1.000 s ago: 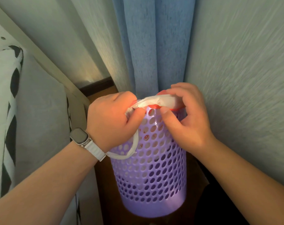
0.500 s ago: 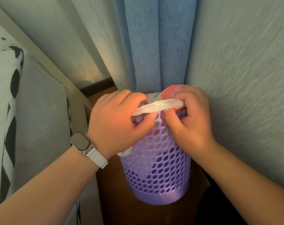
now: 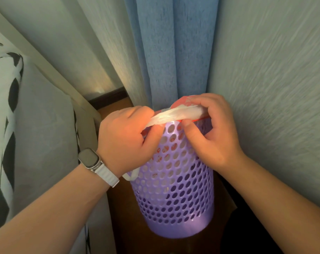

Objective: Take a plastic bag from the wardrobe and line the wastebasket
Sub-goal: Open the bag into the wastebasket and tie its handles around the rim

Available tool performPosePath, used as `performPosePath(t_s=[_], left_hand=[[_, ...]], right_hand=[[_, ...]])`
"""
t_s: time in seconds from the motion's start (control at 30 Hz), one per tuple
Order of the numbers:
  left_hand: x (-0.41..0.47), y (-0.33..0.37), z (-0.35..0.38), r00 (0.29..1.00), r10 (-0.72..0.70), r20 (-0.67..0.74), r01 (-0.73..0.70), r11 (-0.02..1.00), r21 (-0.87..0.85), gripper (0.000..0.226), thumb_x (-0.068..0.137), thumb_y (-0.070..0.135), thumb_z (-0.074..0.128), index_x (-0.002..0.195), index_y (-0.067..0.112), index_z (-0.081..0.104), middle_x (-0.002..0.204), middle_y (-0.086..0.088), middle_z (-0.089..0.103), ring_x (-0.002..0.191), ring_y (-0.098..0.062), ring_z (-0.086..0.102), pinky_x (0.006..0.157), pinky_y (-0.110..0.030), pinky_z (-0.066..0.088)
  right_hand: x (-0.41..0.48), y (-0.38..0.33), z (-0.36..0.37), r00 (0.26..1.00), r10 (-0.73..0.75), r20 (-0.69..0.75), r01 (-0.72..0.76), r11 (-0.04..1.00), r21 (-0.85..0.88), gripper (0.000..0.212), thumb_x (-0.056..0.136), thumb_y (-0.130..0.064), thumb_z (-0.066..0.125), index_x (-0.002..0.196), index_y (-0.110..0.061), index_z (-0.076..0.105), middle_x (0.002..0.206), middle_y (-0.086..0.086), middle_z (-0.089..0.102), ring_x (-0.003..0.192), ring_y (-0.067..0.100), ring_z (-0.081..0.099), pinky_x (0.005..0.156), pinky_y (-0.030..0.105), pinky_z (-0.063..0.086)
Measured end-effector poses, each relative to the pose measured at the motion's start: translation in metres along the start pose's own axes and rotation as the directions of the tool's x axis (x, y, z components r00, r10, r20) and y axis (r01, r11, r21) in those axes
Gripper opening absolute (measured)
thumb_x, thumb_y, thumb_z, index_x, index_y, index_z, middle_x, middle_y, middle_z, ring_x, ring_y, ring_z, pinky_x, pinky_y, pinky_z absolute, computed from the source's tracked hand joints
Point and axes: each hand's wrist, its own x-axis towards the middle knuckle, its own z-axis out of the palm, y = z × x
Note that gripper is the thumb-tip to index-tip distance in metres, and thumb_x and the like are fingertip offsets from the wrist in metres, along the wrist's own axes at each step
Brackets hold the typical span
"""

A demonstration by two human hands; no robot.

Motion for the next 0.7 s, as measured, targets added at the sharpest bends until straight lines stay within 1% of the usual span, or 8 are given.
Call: performPosePath(t_s=[0.07,0.17,0.27,0.4,0.47,0.53,0.6,0.7], left_hand=[[0.000,-0.002,0.000,1.000,0.010,-0.014,-0.010,1.000,-0.016,0.031,0.092,0.026,0.048,0.070,0.008,0.060,0.058,-0.005,0.050,0.052,-0.020,0.043,0.052,-0.030,0.035],[-0.001,-0.002,0.000,1.000,0.024,-0.013,-0.024,0.999,-0.046,0.035,0.093,0.028,0.047,0.071,0.005,0.063,0.060,-0.007,0.054,0.053,-0.023,0.046,0.052,-0.035,0.039],[-0.001,0.001,-0.003,1.000,0.024,-0.004,-0.024,0.998,-0.061,0.034,0.093,0.027,0.047,0.076,0.005,0.065,0.064,-0.008,0.057,0.057,-0.023,0.050,0.054,-0.037,0.042],[0.004,0.012,-0.007,0.998,0.035,0.045,-0.036,0.999,0.014,0.031,0.093,0.035,0.052,0.096,0.010,0.069,0.085,-0.007,0.066,0.076,-0.027,0.059,0.071,-0.042,0.046],[0.004,0.021,-0.008,0.997,0.057,0.055,-0.059,0.998,0.026,0.030,0.095,0.034,0.052,0.102,0.011,0.070,0.091,-0.006,0.068,0.081,-0.028,0.062,0.075,-0.044,0.046],[0.003,0.026,-0.008,0.996,0.069,0.054,-0.069,0.998,0.009,0.027,0.096,0.029,0.052,0.103,0.011,0.071,0.092,-0.005,0.069,0.080,-0.025,0.062,0.074,-0.040,0.046],[0.001,0.025,-0.007,0.996,0.078,0.050,-0.078,0.997,0.002,0.025,0.096,0.026,0.052,0.102,0.011,0.071,0.091,-0.005,0.069,0.078,-0.024,0.061,0.072,-0.039,0.045],[0.000,0.018,-0.006,0.991,0.109,0.082,-0.110,0.994,0.009,0.025,0.097,0.024,0.051,0.106,0.011,0.071,0.090,-0.007,0.067,0.078,-0.026,0.060,0.069,-0.039,0.046]], right_hand=[[0.002,0.004,-0.002,1.000,-0.012,-0.015,0.012,1.000,-0.001,0.032,0.082,-0.026,0.063,0.114,-0.022,0.061,0.111,-0.013,0.055,0.108,0.017,0.057,0.097,0.046,0.045],[0.003,0.007,-0.003,0.999,-0.017,-0.036,0.018,1.000,0.024,0.028,0.084,-0.025,0.061,0.112,-0.027,0.058,0.111,-0.024,0.052,0.109,0.007,0.054,0.099,0.040,0.043],[0.001,0.008,-0.001,0.997,0.005,-0.083,-0.004,1.000,0.014,0.020,0.086,-0.025,0.060,0.104,-0.017,0.059,0.106,-0.010,0.054,0.104,0.018,0.055,0.094,0.046,0.044],[0.000,-0.002,0.000,0.995,0.020,-0.103,-0.026,0.998,-0.053,0.021,0.084,-0.029,0.061,0.097,-0.013,0.062,0.102,-0.004,0.057,0.100,0.022,0.057,0.090,0.048,0.044],[-0.003,-0.010,0.003,0.996,0.008,-0.085,-0.015,0.996,-0.087,0.021,0.084,-0.032,0.062,0.096,-0.014,0.064,0.101,-0.001,0.062,0.101,0.024,0.058,0.090,0.052,0.043],[-0.004,-0.018,0.006,0.998,0.013,-0.069,-0.020,0.995,-0.101,0.016,0.083,-0.034,0.062,0.097,-0.025,0.061,0.100,-0.005,0.062,0.102,0.020,0.058,0.089,0.054,0.043],[-0.004,-0.023,0.007,0.997,0.040,-0.071,-0.047,0.994,-0.097,0.019,0.081,-0.035,0.061,0.100,-0.034,0.057,0.100,-0.013,0.056,0.103,0.014,0.055,0.090,0.053,0.044],[-0.005,-0.022,0.006,0.996,0.052,-0.067,-0.058,0.994,-0.095,0.020,0.081,-0.035,0.063,0.100,-0.030,0.063,0.102,-0.012,0.059,0.105,0.015,0.057,0.092,0.053,0.044]])
